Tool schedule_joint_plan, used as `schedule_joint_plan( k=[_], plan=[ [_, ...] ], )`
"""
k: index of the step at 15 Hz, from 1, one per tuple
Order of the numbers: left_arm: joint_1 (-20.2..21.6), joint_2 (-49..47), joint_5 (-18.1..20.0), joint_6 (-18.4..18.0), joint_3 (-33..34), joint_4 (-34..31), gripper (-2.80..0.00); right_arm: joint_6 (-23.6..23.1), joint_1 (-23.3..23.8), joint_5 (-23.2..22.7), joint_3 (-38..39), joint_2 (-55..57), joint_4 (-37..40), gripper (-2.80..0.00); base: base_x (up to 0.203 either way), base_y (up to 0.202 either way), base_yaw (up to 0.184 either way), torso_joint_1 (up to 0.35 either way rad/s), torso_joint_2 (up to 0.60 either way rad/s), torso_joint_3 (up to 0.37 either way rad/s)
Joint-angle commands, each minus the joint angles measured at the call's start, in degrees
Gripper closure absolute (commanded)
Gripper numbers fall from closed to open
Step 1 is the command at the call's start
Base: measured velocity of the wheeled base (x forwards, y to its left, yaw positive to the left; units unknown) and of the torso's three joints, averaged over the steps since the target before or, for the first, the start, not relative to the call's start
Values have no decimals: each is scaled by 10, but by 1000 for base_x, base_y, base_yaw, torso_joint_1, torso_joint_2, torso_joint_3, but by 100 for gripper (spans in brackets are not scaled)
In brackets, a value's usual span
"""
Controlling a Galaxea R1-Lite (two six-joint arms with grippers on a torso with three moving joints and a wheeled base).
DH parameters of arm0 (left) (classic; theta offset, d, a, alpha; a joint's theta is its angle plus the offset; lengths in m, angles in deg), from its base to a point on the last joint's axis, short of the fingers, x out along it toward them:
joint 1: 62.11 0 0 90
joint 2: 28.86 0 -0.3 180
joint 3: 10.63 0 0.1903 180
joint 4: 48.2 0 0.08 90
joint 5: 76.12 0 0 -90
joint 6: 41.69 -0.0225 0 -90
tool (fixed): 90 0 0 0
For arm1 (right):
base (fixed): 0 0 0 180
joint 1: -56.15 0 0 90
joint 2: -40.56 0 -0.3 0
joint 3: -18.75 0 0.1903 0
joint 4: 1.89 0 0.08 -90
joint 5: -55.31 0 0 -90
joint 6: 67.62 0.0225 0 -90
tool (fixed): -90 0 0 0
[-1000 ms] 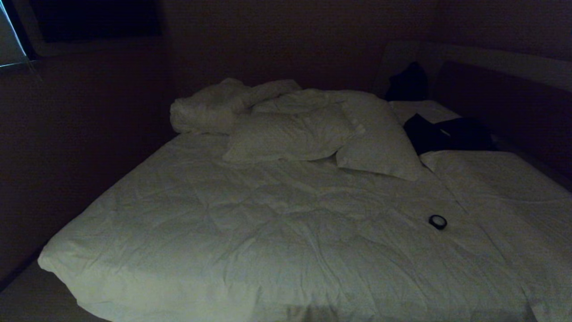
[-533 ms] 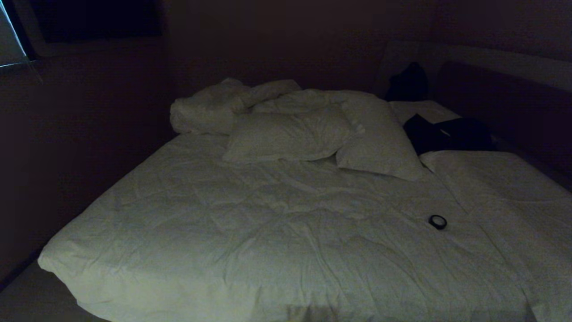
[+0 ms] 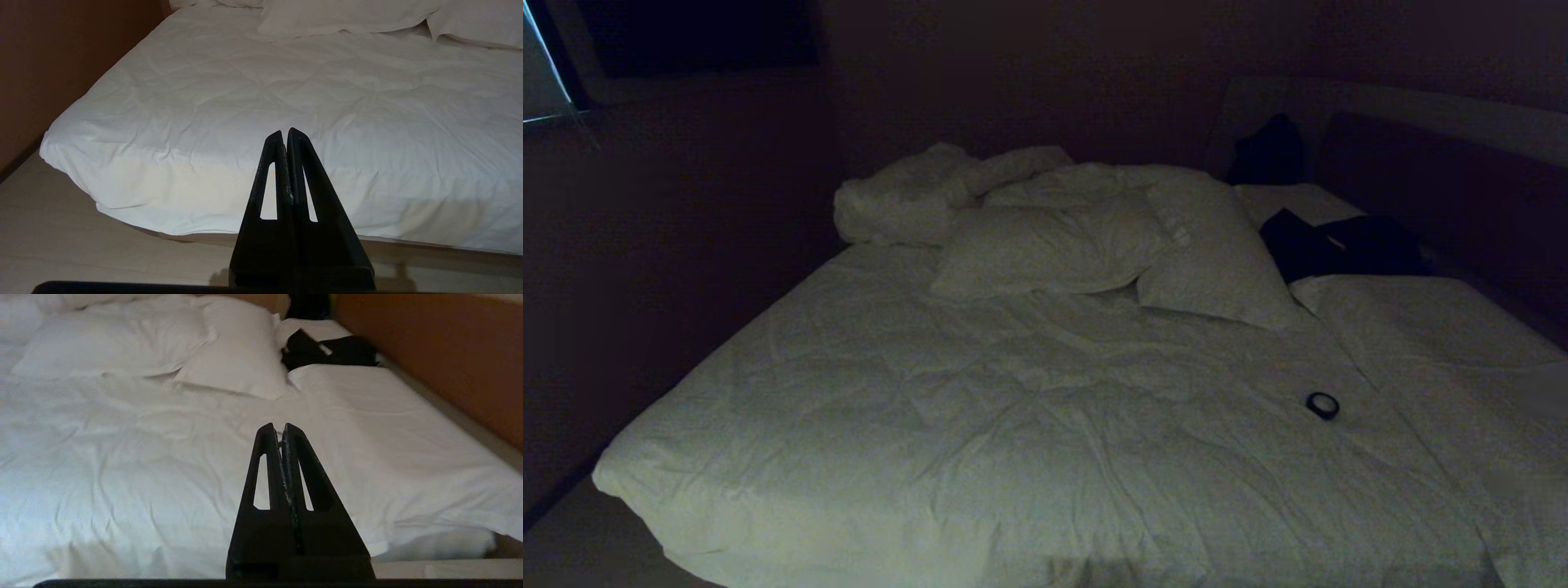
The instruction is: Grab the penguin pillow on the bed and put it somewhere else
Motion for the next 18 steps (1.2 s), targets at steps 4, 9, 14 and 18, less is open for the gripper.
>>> schedule_joint_plan(
  k=[4,9,14,18],
  plan=[
    [0,0,0,0,1,0,0,22,0,-23,86,0,-95,0,0,0,0,0,0,0],
    [0,0,0,0,1,0,0,54,0,-45,124,0,-96,0,0,0,0,0,0,0],
    [0,0,0,0,1,0,0,57,0,-46,154,0,-96,0,0,0,0,0,0,0],
    [0,0,0,0,1,0,0,56,0,-47,170,0,-97,0,0,0,0,0,0,0]
  ],
)
